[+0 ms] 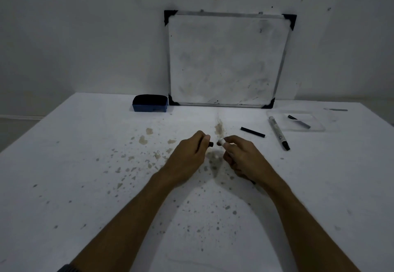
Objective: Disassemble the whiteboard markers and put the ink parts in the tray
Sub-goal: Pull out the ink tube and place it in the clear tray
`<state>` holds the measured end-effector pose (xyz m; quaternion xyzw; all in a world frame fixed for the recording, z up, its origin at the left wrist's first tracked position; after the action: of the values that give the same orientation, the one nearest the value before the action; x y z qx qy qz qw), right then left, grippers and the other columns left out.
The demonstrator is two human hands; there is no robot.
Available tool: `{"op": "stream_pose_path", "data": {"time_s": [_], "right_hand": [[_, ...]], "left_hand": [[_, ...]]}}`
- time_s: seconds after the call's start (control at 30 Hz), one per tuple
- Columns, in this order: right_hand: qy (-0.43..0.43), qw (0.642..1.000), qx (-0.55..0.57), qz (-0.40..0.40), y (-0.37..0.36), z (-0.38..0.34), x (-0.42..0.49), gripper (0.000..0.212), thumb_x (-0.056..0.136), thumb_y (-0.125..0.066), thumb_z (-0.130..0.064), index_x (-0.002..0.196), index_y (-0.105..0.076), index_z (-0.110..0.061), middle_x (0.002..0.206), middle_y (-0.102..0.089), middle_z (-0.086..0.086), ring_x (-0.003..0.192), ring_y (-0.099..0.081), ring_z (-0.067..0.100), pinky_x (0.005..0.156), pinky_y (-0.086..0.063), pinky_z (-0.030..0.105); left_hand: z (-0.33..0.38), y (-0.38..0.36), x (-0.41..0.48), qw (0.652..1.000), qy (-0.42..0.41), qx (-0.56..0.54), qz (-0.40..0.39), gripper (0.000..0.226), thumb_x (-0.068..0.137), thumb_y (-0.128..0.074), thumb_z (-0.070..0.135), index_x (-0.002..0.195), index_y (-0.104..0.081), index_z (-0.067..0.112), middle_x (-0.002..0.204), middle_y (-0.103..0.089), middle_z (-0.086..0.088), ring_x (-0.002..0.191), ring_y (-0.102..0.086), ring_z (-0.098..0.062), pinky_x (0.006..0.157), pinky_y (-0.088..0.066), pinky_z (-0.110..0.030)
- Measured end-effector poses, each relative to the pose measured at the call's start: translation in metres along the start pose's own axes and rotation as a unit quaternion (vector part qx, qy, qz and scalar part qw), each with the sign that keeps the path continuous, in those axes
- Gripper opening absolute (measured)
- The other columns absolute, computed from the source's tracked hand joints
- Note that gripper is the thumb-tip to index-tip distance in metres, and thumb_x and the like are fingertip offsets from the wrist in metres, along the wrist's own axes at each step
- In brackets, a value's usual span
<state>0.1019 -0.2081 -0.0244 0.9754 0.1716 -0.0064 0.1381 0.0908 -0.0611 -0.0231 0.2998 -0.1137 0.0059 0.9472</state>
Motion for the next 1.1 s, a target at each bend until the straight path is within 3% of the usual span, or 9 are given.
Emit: {"op": "stream_pose_path", "data": {"time_s": [0.17, 0.33, 0.43, 0.53, 0.7, 0.77, 0.9, 1.07, 1.1], "right_hand": [[0.010, 0.999, 0.026, 0.022, 0.008, 0.000, -0.003, 0.027, 0.104, -0.052, -0.038, 0.111, -0.063, -0.015, 0.081, -0.077, 0.011, 0.057, -0.060, 0.021, 0.051, -0.049, 0.030], [0.026, 0.998, 0.043, 0.042, 0.007, -0.005, -0.005, 0.027, 0.100, -0.061, -0.040, 0.106, -0.070, -0.015, 0.090, -0.071, 0.020, 0.063, -0.065, 0.018, 0.058, -0.055, 0.028], [0.008, 0.996, 0.072, 0.049, 0.008, -0.003, -0.009, 0.028, 0.095, -0.065, -0.049, 0.111, -0.072, -0.027, 0.081, -0.071, 0.011, 0.056, -0.059, 0.018, 0.047, -0.047, 0.025], [-0.001, 0.998, 0.066, 0.023, 0.005, -0.005, -0.012, 0.030, 0.091, -0.070, -0.053, 0.109, -0.073, -0.030, 0.081, -0.076, 0.004, 0.054, -0.054, 0.019, 0.045, -0.040, 0.026], [-0.013, 0.997, 0.069, -0.012, -0.002, -0.005, -0.012, 0.038, 0.092, -0.074, -0.037, 0.118, -0.064, -0.011, 0.093, -0.081, 0.008, 0.062, -0.066, 0.020, 0.052, -0.053, 0.030], [-0.019, 0.986, 0.158, -0.040, -0.002, -0.007, -0.012, 0.038, 0.094, -0.072, -0.027, 0.124, -0.062, -0.008, 0.103, -0.080, 0.013, 0.067, -0.069, 0.023, 0.053, -0.055, 0.029], [-0.012, 0.955, 0.294, -0.022, 0.009, -0.007, -0.010, 0.047, 0.086, -0.071, -0.036, 0.127, -0.065, -0.014, 0.115, -0.077, 0.013, 0.070, -0.069, 0.019, 0.046, -0.048, 0.022], [0.041, 0.970, 0.229, 0.069, 0.010, -0.002, -0.005, 0.026, 0.096, -0.068, -0.029, 0.118, -0.072, -0.016, 0.099, -0.076, 0.006, 0.072, -0.065, 0.018, 0.055, -0.051, 0.027], [0.049, 0.973, 0.206, 0.095, 0.011, -0.003, -0.006, 0.022, 0.098, -0.065, -0.031, 0.111, -0.073, -0.016, 0.091, -0.074, 0.001, 0.069, -0.064, 0.015, 0.054, -0.050, 0.026]], "left_hand": [[-0.008, -0.001, 0.008, 0.980, -0.054, 0.188, 0.044, 0.026, 0.105, -0.052, 0.041, 0.101, -0.069, 0.022, 0.100, -0.066, 0.003, 0.093, -0.056, -0.016, 0.084, -0.047, -0.035], [-0.012, 0.001, 0.009, 0.979, -0.050, 0.191, 0.046, 0.026, 0.104, -0.053, 0.039, 0.106, -0.076, 0.027, 0.106, -0.068, 0.002, 0.098, -0.054, -0.017, 0.089, -0.046, -0.038], [-0.003, 0.010, 0.003, 0.992, -0.033, 0.097, 0.067, 0.032, 0.108, -0.045, 0.038, 0.124, -0.070, 0.027, 0.116, -0.066, 0.006, 0.106, -0.055, -0.012, 0.095, -0.047, -0.031], [0.015, 0.015, -0.005, 0.995, -0.032, -0.069, 0.063, 0.034, 0.107, -0.046, 0.040, 0.131, -0.067, 0.029, 0.116, -0.068, 0.009, 0.100, -0.066, -0.001, 0.086, -0.050, -0.019], [0.019, 0.021, -0.007, 0.987, -0.007, -0.138, 0.080, 0.022, 0.102, -0.061, 0.027, 0.105, -0.078, 0.014, 0.089, -0.077, 0.005, 0.073, -0.072, 0.000, 0.071, -0.054, -0.014], [0.007, 0.030, -0.005, 0.975, 0.035, -0.186, 0.116, 0.018, 0.101, -0.064, 0.025, 0.097, -0.079, 0.017, 0.081, -0.078, 0.003, 0.065, -0.070, -0.001, 0.068, -0.056, -0.018], [-0.011, 0.037, -0.009, 0.924, 0.111, -0.317, 0.183, 0.014, 0.096, -0.070, 0.025, 0.097, -0.078, 0.015, 0.083, -0.080, -0.005, 0.072, -0.076, -0.009, 0.068, -0.059, -0.019], [-0.010, 0.000, -0.013, 0.894, 0.172, -0.397, 0.117, 0.028, 0.096, -0.070, 0.027, 0.109, -0.077, 0.003, 0.098, -0.081, -0.016, 0.082, -0.078, -0.018, 0.075, -0.061, -0.024], [-0.010, -0.011, -0.014, 0.870, 0.192, -0.442, 0.098, 0.032, 0.099, -0.066, 0.029, 0.111, -0.075, 0.000, 0.104, -0.080, -0.018, 0.085, -0.078, -0.020, 0.079, -0.062, -0.027]]}}
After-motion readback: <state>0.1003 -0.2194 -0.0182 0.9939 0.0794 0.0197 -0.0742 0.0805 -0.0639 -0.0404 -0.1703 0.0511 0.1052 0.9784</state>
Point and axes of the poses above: each hand's wrist, its own x-axis towards the middle knuckle, its own y-axis out of the back of the hand, z = x × y, the point moved 10 cm from there along x, towards the middle knuckle
